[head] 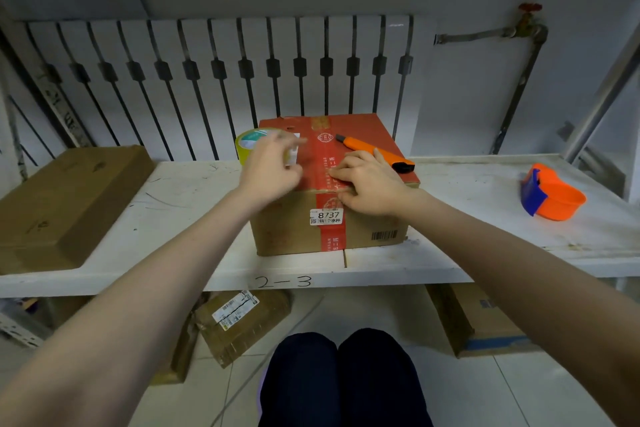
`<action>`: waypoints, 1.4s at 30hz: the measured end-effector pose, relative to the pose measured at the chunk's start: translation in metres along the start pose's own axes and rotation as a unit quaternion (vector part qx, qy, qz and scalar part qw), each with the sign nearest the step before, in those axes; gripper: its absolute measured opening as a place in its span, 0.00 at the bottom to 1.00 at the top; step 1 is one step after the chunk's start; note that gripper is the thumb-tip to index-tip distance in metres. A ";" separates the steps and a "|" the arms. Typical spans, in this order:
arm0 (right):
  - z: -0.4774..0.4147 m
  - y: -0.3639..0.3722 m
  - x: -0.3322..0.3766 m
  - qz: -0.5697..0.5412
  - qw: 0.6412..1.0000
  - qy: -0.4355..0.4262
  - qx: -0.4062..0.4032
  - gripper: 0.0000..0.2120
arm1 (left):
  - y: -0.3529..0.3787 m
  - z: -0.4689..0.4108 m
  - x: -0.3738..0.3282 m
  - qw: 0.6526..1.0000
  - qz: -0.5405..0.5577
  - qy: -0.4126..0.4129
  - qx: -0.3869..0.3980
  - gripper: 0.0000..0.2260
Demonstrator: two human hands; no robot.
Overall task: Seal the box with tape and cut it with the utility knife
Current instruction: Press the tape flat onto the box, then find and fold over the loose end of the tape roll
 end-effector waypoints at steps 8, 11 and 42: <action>0.006 0.000 0.001 -0.034 0.999 0.013 -0.007 0.27 | 0.002 -0.031 0.033 0.967 -0.201 -0.158 0.020 0.10; 0.009 -0.014 -0.001 -0.116 0.990 0.041 -0.065 0.27 | 0.000 -0.026 0.025 0.981 -0.125 -0.148 -0.006 0.13; 0.064 -0.105 0.042 -0.160 0.926 0.024 -0.340 0.14 | -0.015 0.054 -0.061 0.952 0.304 -0.014 -0.015 0.07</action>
Point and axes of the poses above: each hand's wrist, its own z-axis away from the middle knuckle, its own y-axis out of the palm, x = y × z, the point moved 6 cm from there along -z, towards the middle knuckle, and after that the axes turned 2 degrees about -y, right-handed, at the moved point
